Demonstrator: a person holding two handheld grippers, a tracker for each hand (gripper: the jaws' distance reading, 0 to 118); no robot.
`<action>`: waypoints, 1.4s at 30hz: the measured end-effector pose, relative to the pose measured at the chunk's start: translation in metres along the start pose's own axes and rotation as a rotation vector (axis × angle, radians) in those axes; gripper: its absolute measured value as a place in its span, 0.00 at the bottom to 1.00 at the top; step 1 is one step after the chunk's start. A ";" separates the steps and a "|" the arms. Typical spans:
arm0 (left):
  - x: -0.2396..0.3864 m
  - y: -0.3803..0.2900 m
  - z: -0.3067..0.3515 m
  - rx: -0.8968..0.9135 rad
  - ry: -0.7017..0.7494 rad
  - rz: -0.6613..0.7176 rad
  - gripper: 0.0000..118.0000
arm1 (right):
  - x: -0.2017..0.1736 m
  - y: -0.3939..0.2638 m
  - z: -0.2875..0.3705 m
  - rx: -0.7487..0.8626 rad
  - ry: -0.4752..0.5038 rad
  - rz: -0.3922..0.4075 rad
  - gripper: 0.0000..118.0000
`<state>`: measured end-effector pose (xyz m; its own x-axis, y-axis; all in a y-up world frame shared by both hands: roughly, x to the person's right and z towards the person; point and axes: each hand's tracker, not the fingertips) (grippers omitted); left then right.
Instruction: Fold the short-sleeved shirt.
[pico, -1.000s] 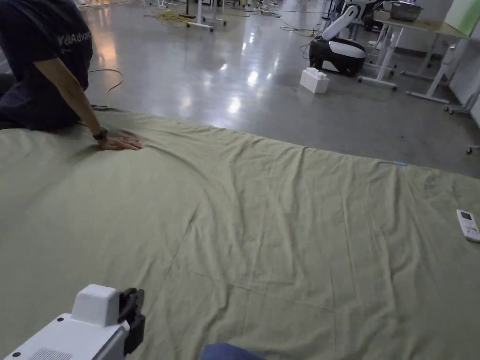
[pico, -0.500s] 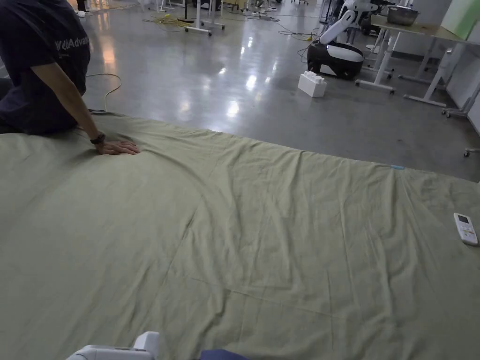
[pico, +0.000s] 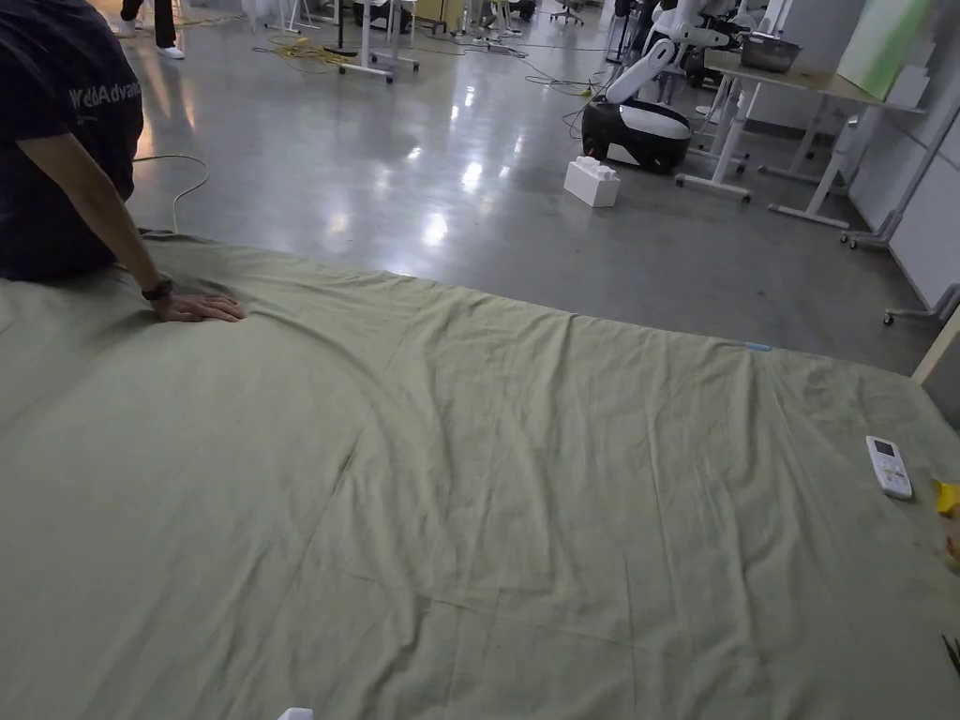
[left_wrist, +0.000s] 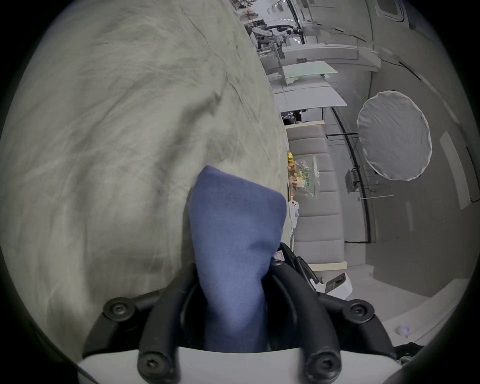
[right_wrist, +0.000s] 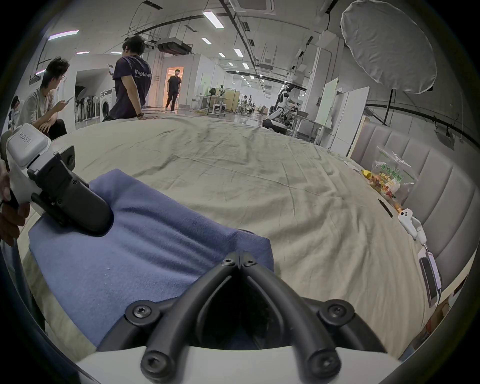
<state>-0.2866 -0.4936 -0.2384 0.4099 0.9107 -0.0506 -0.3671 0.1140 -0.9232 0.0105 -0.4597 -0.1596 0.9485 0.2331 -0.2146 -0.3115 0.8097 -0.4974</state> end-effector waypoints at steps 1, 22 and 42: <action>-0.002 0.000 0.002 0.005 -0.022 0.007 0.22 | 0.000 0.000 0.000 0.000 0.000 -0.002 0.00; 0.011 0.087 0.272 0.166 0.183 -0.067 0.19 | 0.100 0.178 0.017 0.332 -0.129 -0.125 0.00; -0.033 0.184 0.449 0.195 0.915 -0.108 0.20 | 0.125 0.200 0.021 0.403 -0.202 -0.127 0.00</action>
<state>-0.7426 -0.3247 -0.2360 0.9163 0.2347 -0.3245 -0.3881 0.3200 -0.8643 0.0681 -0.2573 -0.2686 0.9824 0.1863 0.0146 -0.1827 0.9740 -0.1343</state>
